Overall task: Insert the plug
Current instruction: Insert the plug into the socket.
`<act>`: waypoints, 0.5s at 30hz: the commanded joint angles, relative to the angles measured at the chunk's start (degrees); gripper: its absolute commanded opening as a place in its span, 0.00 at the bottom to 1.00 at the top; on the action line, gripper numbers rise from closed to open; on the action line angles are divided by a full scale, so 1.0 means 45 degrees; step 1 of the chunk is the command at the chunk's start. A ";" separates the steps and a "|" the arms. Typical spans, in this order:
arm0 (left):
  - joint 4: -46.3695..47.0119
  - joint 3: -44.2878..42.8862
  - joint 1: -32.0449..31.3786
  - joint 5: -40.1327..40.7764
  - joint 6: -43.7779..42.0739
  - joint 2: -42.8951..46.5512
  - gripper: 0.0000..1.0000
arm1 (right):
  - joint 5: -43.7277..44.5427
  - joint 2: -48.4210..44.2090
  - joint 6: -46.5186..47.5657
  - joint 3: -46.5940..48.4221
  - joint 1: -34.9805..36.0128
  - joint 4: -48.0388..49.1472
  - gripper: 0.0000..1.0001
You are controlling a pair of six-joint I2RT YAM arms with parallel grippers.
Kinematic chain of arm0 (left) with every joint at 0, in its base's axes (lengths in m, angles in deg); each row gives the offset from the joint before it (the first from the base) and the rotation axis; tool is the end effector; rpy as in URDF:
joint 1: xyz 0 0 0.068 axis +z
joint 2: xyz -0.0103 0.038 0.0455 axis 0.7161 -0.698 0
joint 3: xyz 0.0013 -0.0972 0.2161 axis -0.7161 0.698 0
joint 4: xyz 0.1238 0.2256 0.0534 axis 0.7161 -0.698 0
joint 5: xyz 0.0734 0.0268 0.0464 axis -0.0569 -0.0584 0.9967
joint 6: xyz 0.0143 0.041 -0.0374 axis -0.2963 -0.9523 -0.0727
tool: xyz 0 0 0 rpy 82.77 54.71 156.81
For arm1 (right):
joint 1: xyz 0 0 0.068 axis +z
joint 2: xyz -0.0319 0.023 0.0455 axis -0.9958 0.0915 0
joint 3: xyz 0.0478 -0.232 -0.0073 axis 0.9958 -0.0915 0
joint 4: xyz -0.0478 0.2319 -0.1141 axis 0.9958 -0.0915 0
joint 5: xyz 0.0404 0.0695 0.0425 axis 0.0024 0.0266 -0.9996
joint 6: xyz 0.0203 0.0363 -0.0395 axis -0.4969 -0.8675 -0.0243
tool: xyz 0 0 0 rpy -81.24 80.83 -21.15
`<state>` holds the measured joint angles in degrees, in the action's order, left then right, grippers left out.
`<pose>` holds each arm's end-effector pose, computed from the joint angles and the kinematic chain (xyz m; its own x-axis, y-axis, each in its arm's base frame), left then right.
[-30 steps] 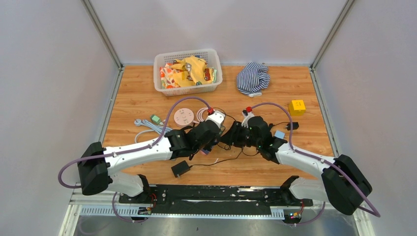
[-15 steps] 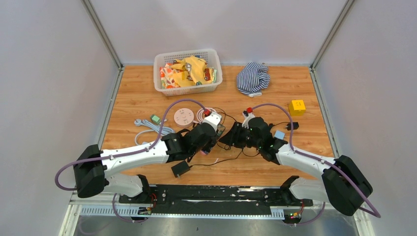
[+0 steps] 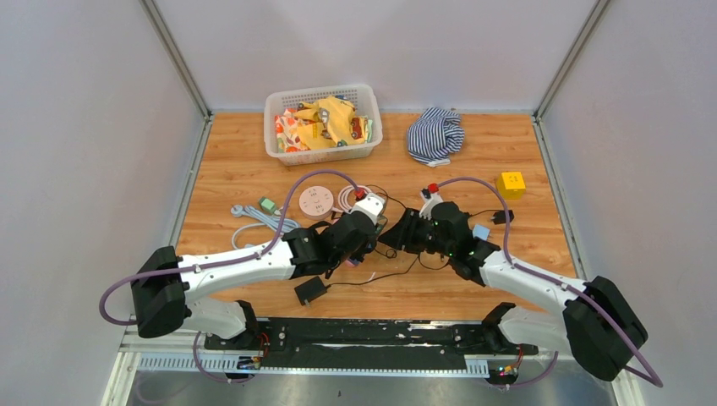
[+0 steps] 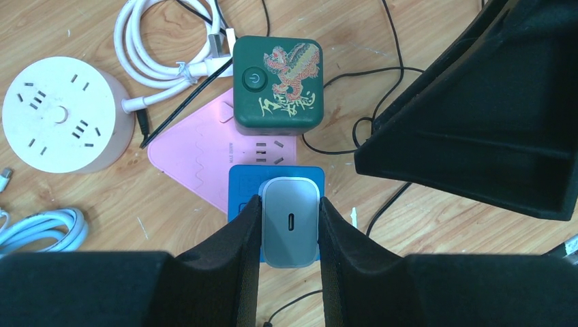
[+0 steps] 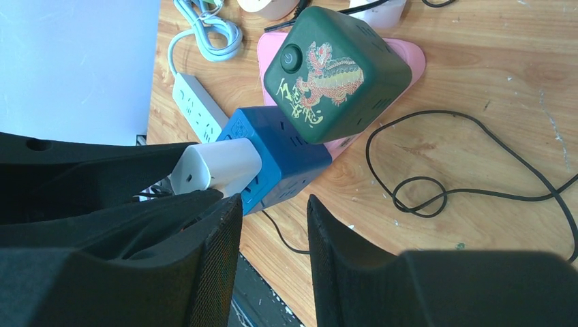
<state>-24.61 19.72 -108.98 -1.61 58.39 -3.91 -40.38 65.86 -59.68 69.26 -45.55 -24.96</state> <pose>0.1484 -0.2556 0.2071 -0.5308 0.3267 -0.7820 0.5106 0.8598 0.0126 0.1944 0.1728 0.1782 -0.7885 0.3077 -0.5326 -0.3155 0.5409 0.7796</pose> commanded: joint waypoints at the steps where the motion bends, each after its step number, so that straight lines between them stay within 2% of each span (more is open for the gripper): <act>1: -0.2656 0.0920 0.0109 0.0053 0.0122 -0.1016 0.00 | 0.0299 -0.0236 0.0210 -0.0308 -0.0055 -0.0334 0.42; 4: -0.2804 0.0808 0.0097 0.0100 0.0077 -0.1053 0.03 | 0.0291 -0.0286 0.0269 -0.0317 -0.0058 -0.0377 0.42; 9: -0.3040 0.0485 0.0108 -0.0164 0.0216 -0.0930 0.25 | 0.0510 -0.0577 0.0406 -0.0334 -0.0047 -0.0647 0.42; 15: -0.3162 -0.0134 0.0118 -0.0369 0.0258 -0.0557 0.45 | 0.0845 -0.0915 0.0517 -0.0318 -0.0056 -0.1042 0.48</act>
<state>-28.83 17.95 -108.91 -2.52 58.87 -4.40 -38.52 63.11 -58.91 68.61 -45.55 -27.21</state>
